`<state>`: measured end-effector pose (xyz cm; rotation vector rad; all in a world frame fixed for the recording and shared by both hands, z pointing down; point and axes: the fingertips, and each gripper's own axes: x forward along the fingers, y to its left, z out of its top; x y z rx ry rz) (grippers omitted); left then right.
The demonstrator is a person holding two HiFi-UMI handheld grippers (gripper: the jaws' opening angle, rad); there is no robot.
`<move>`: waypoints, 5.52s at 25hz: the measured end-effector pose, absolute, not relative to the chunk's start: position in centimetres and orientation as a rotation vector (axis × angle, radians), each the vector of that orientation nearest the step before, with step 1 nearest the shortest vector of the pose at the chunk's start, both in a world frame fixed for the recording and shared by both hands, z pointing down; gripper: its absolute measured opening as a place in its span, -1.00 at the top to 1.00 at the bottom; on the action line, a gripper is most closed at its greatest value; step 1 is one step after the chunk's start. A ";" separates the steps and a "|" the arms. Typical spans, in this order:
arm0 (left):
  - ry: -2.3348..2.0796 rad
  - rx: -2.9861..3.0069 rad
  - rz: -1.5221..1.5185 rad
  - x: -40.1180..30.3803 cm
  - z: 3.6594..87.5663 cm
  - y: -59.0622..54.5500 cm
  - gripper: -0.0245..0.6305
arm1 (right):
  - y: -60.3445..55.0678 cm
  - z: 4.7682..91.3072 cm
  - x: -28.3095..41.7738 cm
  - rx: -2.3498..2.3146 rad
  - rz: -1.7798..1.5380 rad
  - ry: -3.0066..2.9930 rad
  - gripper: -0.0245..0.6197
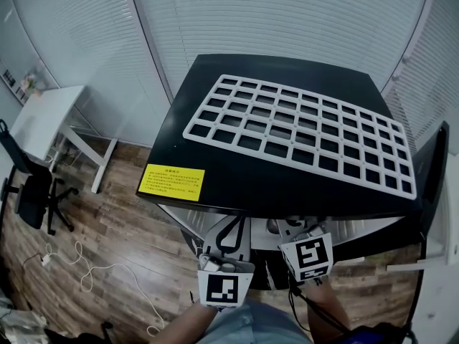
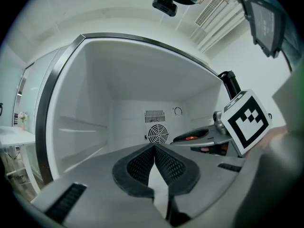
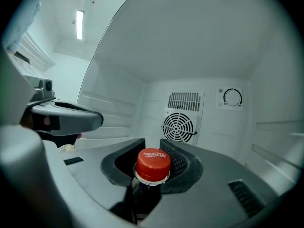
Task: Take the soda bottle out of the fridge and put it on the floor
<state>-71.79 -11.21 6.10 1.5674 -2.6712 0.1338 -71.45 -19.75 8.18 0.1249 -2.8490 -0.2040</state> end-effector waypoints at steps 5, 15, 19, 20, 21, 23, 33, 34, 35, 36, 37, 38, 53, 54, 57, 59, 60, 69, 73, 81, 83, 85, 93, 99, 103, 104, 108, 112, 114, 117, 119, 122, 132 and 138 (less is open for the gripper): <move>-2.683 1.588 0.151 -69.3 5.9 -10.8 0.87 | -19.2 8.2 -68.9 0.141 -0.198 -2.846 0.60; -2.698 1.620 0.136 -65.7 3.3 -8.9 0.87 | -17.2 6.1 -65.0 0.155 -0.188 -2.845 0.62; -2.702 1.631 0.142 -64.2 4.0 -9.0 0.87 | -16.7 6.5 -63.5 0.139 -0.185 -2.867 0.62; -2.704 1.632 0.145 -64.0 4.3 -9.2 0.87 | -16.7 6.6 -63.4 0.136 -0.179 -2.871 0.62; -2.706 1.634 0.149 -63.9 4.6 -9.3 0.87 | -16.7 6.7 -63.3 0.134 -0.176 -2.874 0.62; -2.708 1.636 0.151 -63.4 4.6 -9.4 0.87 | -16.7 6.7 -62.8 0.131 -0.179 -2.880 0.62; -2.707 1.638 0.133 -59.7 3.7 -7.9 0.87 | -14.7 5.2 -58.9 0.099 -0.218 -2.895 0.63; -2.708 1.640 0.130 -59.4 3.7 -7.8 0.87 | -14.5 5.3 -58.5 0.097 -0.217 -2.894 0.63; -2.709 1.642 0.126 -59.0 3.7 -7.7 0.87 | -14.3 5.3 -58.0 0.095 -0.216 -2.893 0.63; -2.710 1.644 0.122 -58.6 3.7 -7.6 0.87 | -14.1 5.4 -57.5 0.097 -0.212 -2.890 0.63; -2.709 1.643 0.119 -58.1 3.7 -7.4 0.87 | -14.0 5.4 -56.9 0.100 -0.208 -2.890 0.63; -2.706 1.641 0.117 -57.5 3.8 -7.2 0.87 | -13.7 5.3 -56.4 0.100 -0.208 -2.897 0.62; -2.724 1.675 0.125 -45.5 2.9 -3.5 0.87 | -10.2 4.2 -44.5 0.135 -0.241 -2.944 0.63; -2.720 1.673 0.130 -44.4 3.0 -3.1 0.87 | -9.9 4.1 -43.5 0.139 -0.244 -2.946 0.63; -2.708 1.671 0.140 -41.6 2.9 -2.1 0.87 | -9.1 4.0 -40.3 0.151 -0.241 -2.940 0.63; -2.700 1.687 0.159 -40.1 2.6 -1.5 0.87 | -8.6 4.0 -38.5 0.166 -0.235 -2.935 0.63; -2.697 1.697 0.162 -39.4 2.4 -1.3 0.87 | -8.4 3.9 -37.7 0.176 -0.232 -2.932 0.63; -2.635 1.796 0.127 -34.8 1.6 0.9 0.87 | -6.0 2.9 -31.6 0.320 -0.233 -2.928 0.63; -2.612 1.861 0.125 -33.8 1.1 2.2 0.87 | -5.0 2.4 -29.9 0.419 -0.238 -2.926 0.63; -2.534 2.000 0.105 -31.1 0.8 6.0 0.87 | -0.6 3.0 -25.6 0.565 -0.203 -2.872 0.63; -2.496 2.050 0.098 -30.0 0.9 6.5 0.87 | 0.2 3.0 -24.4 0.614 -0.190 -2.860 0.63; -2.438 2.096 0.095 -28.7 1.3 6.7 0.87 | 1.0 3.1 -22.9 0.668 -0.173 -2.844 0.63; -2.187 2.299 0.072 -21.3 3.4 5.3 0.87 | 1.6 4.3 -14.9 0.929 -0.168 -2.780 0.63; -2.041 2.454 0.093 -14.5 2.9 3.1 0.87 | 0.5 5.0 -7.3 1.120 -0.127 -2.709 0.63; -1.970 2.525 0.103 -10.0 3.0 1.6 0.87 | -0.4 4.7 -2.5 1.208 -0.138 -2.669 0.63; -1.947 2.544 0.124 -8.8 3.1 1.3 0.87 | -0.6 4.6 -1.4 1.231 -0.139 -2.660 0.63; -1.874 2.596 0.123 -4.8 3.4 0.1 0.87 | -1.1 5.1 2.9 1.310 -0.120 -2.617 0.63; -1.828 2.635 0.132 -1.8 4.1 -1.1 0.87 | -1.8 6.1 6.4 1.368 -0.087 -2.575 0.63; -1.804 2.621 0.122 -0.7 4.8 -1.7 0.87 | -2.2 6.9 7.8 1.389 -0.074 -2.556 0.63; -1.767 2.589 0.131 0.6 6.2 -2.6 0.87 | -2.9 8.0 9.8 1.418 -0.058 -2.530 0.63; -1.752 2.572 0.136 1.1 7.3 -3.3 0.87 | -3.4 8.9 10.8 1.442 -0.054 -2.517 0.63; -1.738 2.564 0.163 1.6 9.1 -4.2 0.87 | -3.7 10.4 12.0 1.478 -0.033 -2.501 0.63; -1.664 2.533 0.238 3.6 15.2 -5.4 0.87 | -4.3 17.5 14.6 1.524 0.113 -2.432 0.64; -1.612 2.511 0.305 4.1 19.8 -5.8 0.87 | -4.9 21.9 14.7 1.524 0.165 -2.420 0.64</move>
